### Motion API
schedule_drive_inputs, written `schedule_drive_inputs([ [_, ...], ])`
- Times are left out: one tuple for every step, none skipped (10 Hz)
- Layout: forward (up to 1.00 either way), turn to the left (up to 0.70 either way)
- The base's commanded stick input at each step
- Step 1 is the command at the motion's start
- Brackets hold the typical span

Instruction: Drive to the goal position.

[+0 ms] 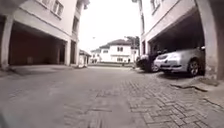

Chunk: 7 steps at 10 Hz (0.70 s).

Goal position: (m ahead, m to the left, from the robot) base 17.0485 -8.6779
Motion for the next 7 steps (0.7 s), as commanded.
schedule_drive_inputs([
  [0.7, 0.0],
  [0.7, 0.0],
  [0.7, 0.0],
  [0.7, 0.0],
  [0.7, 0.0],
  [0.7, 0.0],
  [0.7, 0.0],
])
